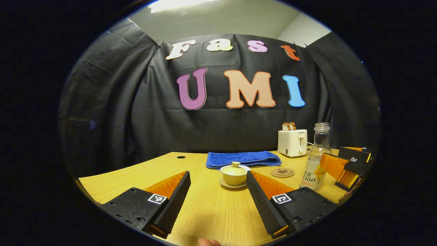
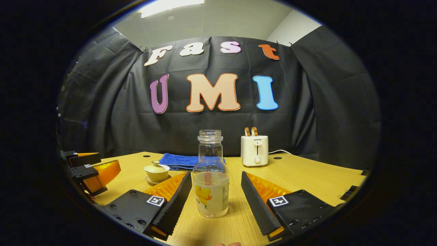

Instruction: Open the teacup lid with one hand, grasp the water bottle and pour water into the teacup with the other hand; after pouring, place the water bottle on the coaster and then close the teacup lid.

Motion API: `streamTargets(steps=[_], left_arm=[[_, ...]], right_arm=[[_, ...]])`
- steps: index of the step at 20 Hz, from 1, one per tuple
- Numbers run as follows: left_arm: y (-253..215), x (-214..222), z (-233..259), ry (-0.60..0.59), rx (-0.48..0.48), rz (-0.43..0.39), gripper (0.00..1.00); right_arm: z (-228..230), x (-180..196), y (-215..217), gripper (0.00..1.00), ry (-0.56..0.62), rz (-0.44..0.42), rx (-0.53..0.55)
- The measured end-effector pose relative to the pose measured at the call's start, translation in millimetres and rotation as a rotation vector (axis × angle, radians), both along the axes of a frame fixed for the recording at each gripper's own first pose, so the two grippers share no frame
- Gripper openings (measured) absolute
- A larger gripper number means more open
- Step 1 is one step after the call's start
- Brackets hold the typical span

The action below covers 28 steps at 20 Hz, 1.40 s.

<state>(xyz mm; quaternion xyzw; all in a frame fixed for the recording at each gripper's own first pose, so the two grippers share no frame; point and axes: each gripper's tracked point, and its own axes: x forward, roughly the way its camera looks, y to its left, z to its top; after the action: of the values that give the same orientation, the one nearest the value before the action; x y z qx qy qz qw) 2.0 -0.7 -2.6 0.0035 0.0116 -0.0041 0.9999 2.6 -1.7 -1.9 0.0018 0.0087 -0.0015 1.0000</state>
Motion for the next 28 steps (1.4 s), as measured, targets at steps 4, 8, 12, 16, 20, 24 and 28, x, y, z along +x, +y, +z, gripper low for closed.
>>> streamTargets(steps=[4,8,12,16,20,24,28], left_arm=[[-10.8,9.9,-6.4,0.035,0.009,-0.028,0.96],[-25.1,30.3,-12.2,0.056,0.027,-0.064,0.96],[-31.8,58.2,-12.7,0.068,0.053,-0.084,0.98],[-39.8,88.2,-14.2,0.088,0.05,-0.107,0.95],[-46.0,114.9,-21.6,0.113,0.048,-0.123,0.95],[-50.9,134.3,-32.0,0.151,0.034,-0.129,0.96],[-56.7,144.6,-43.3,0.18,0.037,-0.143,0.96]], right_arm=[[-0.3,-0.6,0.2,0.96,0.0,-0.001,0.0],[-0.2,-1.1,0.1,0.96,-0.001,-0.001,0.001],[-0.9,-0.6,-0.4,0.94,-0.003,0.0,0.001],[-1.8,-0.1,-2.0,0.96,0.006,-0.009,0.001],[-5.0,1.2,-5.6,0.92,0.021,-0.016,0.001],[-5.8,2.2,-7.6,0.92,0.03,-0.013,0.0],[-9.4,3.9,-8.0,0.92,0.049,-0.011,0.0]])
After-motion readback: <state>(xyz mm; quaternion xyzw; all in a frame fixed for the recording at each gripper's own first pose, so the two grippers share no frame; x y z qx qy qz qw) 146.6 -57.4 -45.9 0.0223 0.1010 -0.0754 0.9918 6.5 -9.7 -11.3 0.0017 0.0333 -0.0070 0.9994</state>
